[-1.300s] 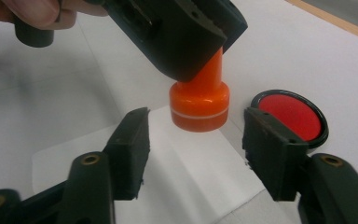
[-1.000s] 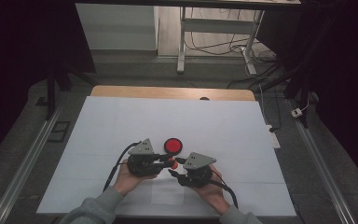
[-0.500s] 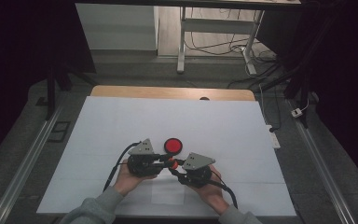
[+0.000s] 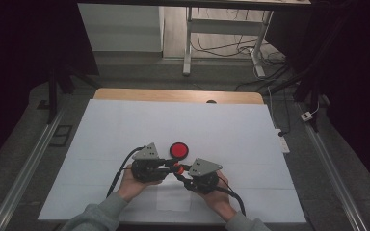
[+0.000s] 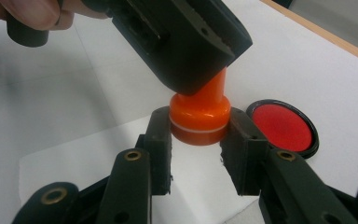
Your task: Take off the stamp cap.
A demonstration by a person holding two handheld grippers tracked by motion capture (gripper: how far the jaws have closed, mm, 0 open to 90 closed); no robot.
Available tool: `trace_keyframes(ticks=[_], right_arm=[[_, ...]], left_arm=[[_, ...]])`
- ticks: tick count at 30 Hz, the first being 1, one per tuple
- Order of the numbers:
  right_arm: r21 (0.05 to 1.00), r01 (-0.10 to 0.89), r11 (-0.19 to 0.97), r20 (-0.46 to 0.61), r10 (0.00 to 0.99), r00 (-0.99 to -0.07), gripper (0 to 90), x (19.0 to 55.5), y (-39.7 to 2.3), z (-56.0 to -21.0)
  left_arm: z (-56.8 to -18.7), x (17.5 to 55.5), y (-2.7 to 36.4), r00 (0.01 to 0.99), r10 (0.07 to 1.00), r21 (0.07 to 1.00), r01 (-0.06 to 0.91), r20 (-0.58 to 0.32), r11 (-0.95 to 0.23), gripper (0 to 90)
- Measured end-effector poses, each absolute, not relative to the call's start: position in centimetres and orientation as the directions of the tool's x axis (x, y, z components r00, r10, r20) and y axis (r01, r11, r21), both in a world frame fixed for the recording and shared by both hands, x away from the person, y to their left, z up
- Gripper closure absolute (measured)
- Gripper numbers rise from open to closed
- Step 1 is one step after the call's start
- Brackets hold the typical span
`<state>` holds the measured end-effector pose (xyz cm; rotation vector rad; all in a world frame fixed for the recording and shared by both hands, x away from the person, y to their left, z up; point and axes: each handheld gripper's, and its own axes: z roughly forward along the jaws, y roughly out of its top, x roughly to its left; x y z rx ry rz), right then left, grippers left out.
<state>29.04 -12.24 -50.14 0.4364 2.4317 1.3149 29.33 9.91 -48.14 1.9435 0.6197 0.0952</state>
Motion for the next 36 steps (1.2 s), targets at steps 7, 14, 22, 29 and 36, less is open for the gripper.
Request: trace_keyframes(ticks=[7, 14, 22, 29, 36], right_arm=[[0.847, 0.110, 0.521, -0.144, 0.423, -0.895, 63.9, 29.08, -12.31, -50.16], [0.849, 0.113, 0.516, -0.141, 0.428, -0.893, 64.0, 29.04, -12.32, -50.21], [0.842, 0.089, 0.532, -0.169, 0.417, -0.893, 64.1, 29.03, -12.34, -50.25], [0.841, 0.090, 0.533, -0.170, 0.418, -0.892, 64.2, 28.99, -12.36, -50.26], [0.841, 0.093, 0.533, -0.168, 0.421, -0.891, 64.2, 28.99, -12.35, -50.32]], left_arm=[[-48.15, 29.33, 9.93, 0.862, 0.462, 0.869, 0.379, -0.206, -0.319, 72.1], [-48.14, 29.28, 9.89, 0.861, 0.466, 0.869, 0.378, -0.204, -0.318, 72.2], [-48.14, 29.23, 9.83, 0.860, 0.468, 0.868, 0.378, -0.202, -0.322, 72.3], [-48.19, 29.28, 9.91, 0.857, 0.469, 0.867, 0.386, -0.212, -0.314, 72.3], [-48.18, 29.18, 9.88, 0.855, 0.475, 0.868, 0.384, -0.207, -0.314, 72.4]])
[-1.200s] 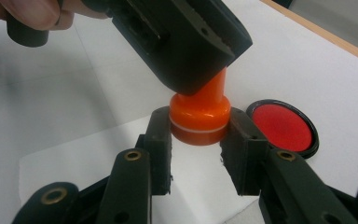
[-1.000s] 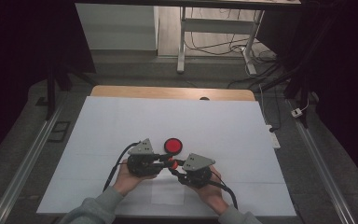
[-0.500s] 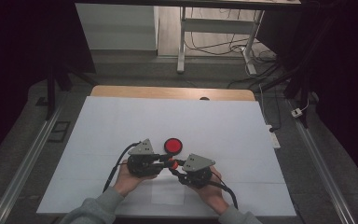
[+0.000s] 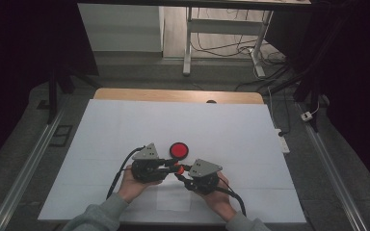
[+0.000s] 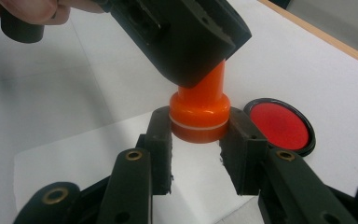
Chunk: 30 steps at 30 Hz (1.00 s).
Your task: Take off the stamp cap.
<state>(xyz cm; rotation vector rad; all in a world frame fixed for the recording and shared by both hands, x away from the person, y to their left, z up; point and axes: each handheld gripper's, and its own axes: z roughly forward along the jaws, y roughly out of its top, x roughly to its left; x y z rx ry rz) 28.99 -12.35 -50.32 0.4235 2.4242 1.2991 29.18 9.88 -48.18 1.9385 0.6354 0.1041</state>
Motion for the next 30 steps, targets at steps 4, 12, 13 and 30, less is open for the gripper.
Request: trace_keyframes(ticks=[4, 12, 13, 30], right_arm=[[0.840, 0.095, 0.535, -0.168, 0.421, -0.891, 64.2, 29.00, -12.35, -50.37], [0.847, 0.102, 0.521, -0.153, 0.424, -0.893, 64.3, 29.01, -12.38, -50.43], [0.848, 0.102, 0.521, -0.153, 0.423, -0.893, 64.3, 29.02, -12.38, -50.44], [0.861, 0.125, 0.492, -0.123, 0.441, -0.889, 64.4, 29.02, -12.50, -50.35]], left_arm=[[-48.20, 29.14, 9.87, 0.854, 0.477, 0.868, 0.384, -0.206, -0.314, 72.5], [-48.17, 28.90, 9.78, 0.854, 0.486, 0.874, 0.371, -0.188, -0.314, 72.7], [-48.16, 28.84, 9.75, 0.853, 0.488, 0.876, 0.368, -0.185, -0.311, 72.7], [-48.80, 28.99, 9.20, 0.853, 0.486, 0.882, 0.367, -0.192, -0.296, 68.7]])
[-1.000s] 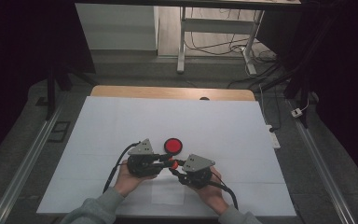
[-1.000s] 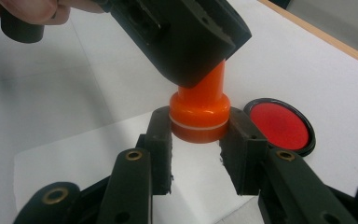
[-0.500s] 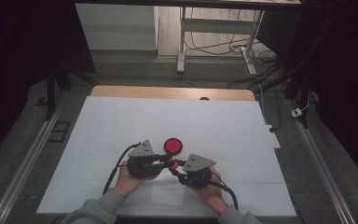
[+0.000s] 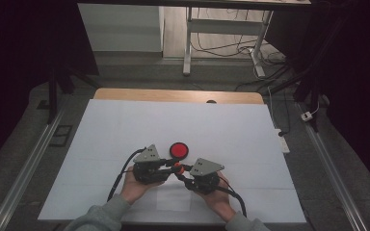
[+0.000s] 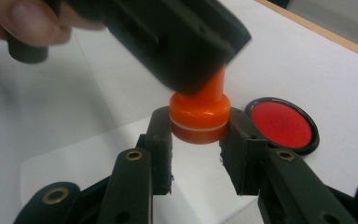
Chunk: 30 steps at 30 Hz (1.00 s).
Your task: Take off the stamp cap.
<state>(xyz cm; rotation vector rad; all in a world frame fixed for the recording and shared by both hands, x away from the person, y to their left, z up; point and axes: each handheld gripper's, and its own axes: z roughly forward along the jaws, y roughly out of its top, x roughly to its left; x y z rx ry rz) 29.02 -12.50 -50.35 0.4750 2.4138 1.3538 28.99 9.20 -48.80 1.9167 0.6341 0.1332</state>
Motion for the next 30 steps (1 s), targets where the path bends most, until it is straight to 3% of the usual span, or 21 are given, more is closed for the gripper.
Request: trace_keyframes(ticks=[19, 24, 30], right_arm=[[0.876, 0.106, 0.470, -0.127, 0.437, -0.890, 64.7, 28.8, -12.6, -50.3], [0.860, 0.165, 0.483, -0.088, 0.459, -0.884, 64.7, 29.2, -13.2, -51.5], [0.857, 0.121, 0.500, -0.137, 0.449, -0.883, 64.6, 28.9, -13.0, -50.4]], left_arm=[[-48.5, 28.8, 9.5, 0.849, 0.488, 0.891, 0.367, -0.204, -0.267, 73.0], [-47.2, 29.3, 12.7, 0.816, 0.519, 0.914, 0.378, -0.253, -0.150, 73.0], [-47.5, 29.2, 12.1, 0.828, 0.503, 0.908, 0.380, -0.247, -0.179, 72.8]])
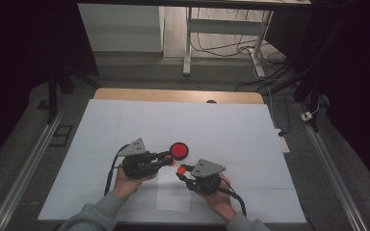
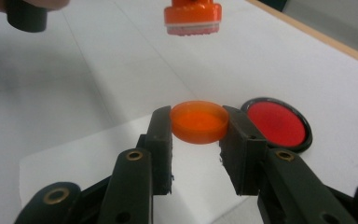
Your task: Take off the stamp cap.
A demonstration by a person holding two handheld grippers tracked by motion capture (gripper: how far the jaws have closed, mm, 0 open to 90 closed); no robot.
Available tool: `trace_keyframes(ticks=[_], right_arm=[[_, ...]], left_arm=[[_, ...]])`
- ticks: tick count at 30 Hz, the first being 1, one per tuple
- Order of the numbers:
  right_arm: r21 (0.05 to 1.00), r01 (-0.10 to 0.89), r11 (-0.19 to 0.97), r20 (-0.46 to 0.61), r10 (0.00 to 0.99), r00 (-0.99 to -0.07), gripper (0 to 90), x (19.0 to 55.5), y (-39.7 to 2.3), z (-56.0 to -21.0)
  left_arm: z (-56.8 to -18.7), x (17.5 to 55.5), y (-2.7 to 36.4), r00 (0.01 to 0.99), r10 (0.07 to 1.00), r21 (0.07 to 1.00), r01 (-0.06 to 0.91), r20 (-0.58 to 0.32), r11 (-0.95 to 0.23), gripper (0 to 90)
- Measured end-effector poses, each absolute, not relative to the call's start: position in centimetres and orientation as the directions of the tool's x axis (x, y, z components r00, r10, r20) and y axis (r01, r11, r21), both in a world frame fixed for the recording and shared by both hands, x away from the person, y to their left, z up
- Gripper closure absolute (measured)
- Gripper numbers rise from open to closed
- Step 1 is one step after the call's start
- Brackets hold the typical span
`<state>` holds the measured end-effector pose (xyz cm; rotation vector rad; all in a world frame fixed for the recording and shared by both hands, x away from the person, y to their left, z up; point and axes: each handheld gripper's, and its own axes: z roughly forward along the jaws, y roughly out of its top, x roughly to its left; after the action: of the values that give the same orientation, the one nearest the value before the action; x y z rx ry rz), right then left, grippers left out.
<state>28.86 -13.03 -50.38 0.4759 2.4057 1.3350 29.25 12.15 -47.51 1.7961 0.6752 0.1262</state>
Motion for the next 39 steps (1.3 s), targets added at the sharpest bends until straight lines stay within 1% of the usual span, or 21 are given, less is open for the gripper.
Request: trace_keyframes(ticks=[6, 13, 39], right_arm=[[0.866, 0.136, 0.482, -0.123, 0.468, -0.875, 64.6, 29.1, -13.7, -50.3], [0.870, 0.149, 0.469, -0.117, 0.490, -0.864, 64.5, 29.3, -14.7, -50.2], [0.880, 0.214, 0.423, -0.065, 0.555, -0.829, 64.3, 29.3, -19.7, -50.5]], left_arm=[[-47.5, 29.4, 12.5, 0.823, 0.508, 0.907, 0.385, -0.254, -0.170, 72.7], [-47.5, 29.3, 12.3, 0.824, 0.514, 0.906, 0.379, -0.238, -0.187, 72.6], [-47.6, 29.2, 12.3, 0.828, 0.517, 0.902, 0.374, -0.218, -0.218, 72.4]])
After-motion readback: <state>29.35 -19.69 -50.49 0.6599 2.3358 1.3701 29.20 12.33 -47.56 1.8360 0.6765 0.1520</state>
